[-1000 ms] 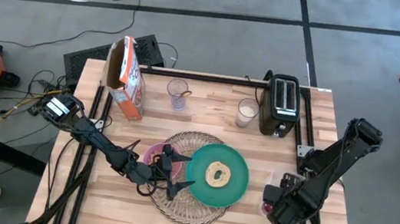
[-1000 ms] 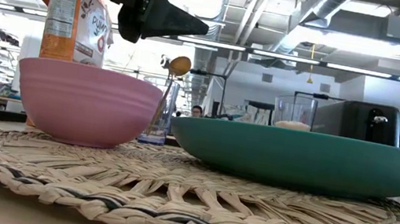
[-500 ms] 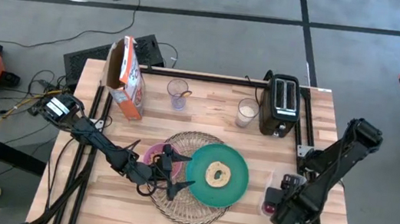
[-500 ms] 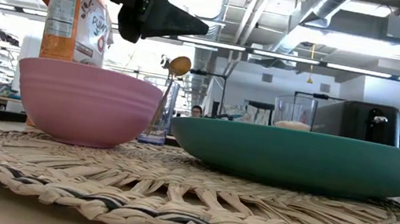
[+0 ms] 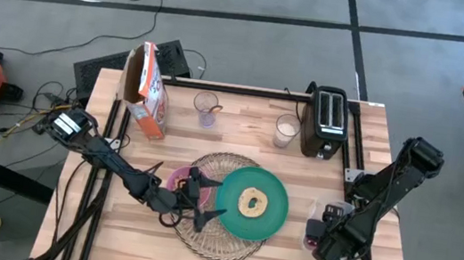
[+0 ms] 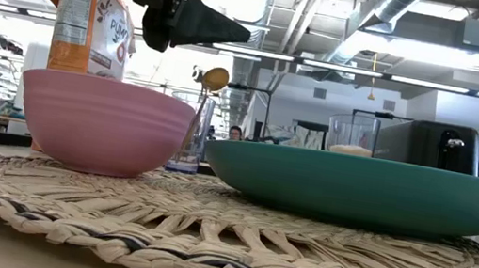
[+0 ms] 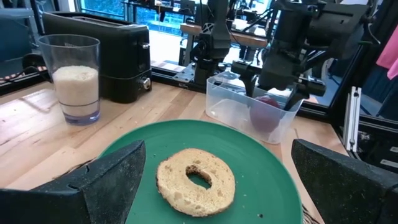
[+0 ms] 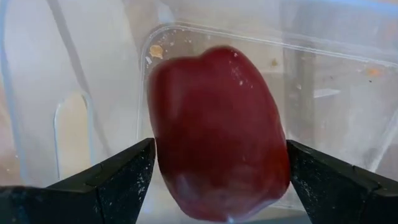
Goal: Arrange a breakfast setting
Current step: Put the red apple on the placemat to the top left of the green plate
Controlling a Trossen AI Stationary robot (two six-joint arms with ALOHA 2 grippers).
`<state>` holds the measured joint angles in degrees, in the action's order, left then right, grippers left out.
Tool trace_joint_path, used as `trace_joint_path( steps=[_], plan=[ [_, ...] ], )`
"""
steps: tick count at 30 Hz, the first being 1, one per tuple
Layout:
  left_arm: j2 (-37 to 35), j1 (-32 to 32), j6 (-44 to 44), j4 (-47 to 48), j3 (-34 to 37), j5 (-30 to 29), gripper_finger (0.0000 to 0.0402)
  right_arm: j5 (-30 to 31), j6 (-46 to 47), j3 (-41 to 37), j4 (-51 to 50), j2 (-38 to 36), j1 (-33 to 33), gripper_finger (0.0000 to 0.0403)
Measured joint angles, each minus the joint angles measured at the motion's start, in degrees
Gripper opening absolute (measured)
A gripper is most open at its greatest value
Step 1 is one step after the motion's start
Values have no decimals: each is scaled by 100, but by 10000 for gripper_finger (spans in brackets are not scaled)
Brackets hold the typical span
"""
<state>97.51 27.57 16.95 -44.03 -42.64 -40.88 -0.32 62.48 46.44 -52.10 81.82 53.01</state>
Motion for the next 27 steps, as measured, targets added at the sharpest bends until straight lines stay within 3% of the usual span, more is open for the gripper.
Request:
trace_joint_path(
  steps=[9,22,27],
  plan=[
    [0,0,4,0,1,1,387,-107,-7,0,-43,-13,0,301],
    [0,-2,19,8,-19,-3,387,-104,-108,1314,-1712,-495,-219,299],
    [4,-2,-125,152,-288,8,387,600,-327,1726,-1461,-681,-544,299]
  ],
)
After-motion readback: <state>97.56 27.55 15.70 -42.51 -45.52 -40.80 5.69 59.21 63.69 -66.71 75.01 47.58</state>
